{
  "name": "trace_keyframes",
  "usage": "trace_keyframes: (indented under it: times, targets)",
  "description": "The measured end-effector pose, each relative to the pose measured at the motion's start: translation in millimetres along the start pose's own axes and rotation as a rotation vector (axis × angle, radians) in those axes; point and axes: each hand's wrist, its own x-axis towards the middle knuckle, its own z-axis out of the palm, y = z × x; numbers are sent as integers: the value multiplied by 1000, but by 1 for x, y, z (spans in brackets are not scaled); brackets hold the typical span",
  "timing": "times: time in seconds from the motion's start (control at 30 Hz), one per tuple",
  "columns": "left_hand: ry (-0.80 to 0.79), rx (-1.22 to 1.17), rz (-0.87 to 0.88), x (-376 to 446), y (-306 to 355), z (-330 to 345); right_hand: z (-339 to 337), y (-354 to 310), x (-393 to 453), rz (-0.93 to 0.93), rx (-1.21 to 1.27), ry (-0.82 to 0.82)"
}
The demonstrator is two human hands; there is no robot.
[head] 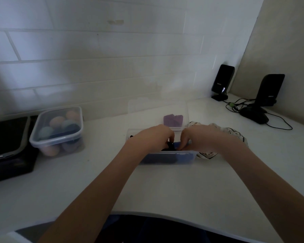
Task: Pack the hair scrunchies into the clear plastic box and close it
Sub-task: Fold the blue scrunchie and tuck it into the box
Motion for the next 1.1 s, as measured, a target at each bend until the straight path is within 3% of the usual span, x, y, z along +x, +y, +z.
trace_keyframes:
  times: [0.2, 0.37, 0.63, 0.73, 0.9, 0.97, 1.1]
  targets:
    - [-88, 24, -10, 2, 3, -1, -11, -5, -6, 12, 6, -116]
    - [13, 4, 23, -1, 0, 0, -7, -3, -5, 0, 43, -121]
    - [90, -341, 68, -9, -8, 6, -10, -5, -8, -31, 53, -119]
    - [110, -314, 56, -8, -9, 7, -4, 1, -9, -40, 152, -17]
    - [199, -213, 66, -13, -11, 2, 0, 7, -15, -56, 368, 314]
    - [170, -219, 58, -15, -10, 1, -4, 0, -14, -51, 292, 298]
    - [116, -226, 4, -18, -6, -2, -4, -14, -6, 28, -10, 116]
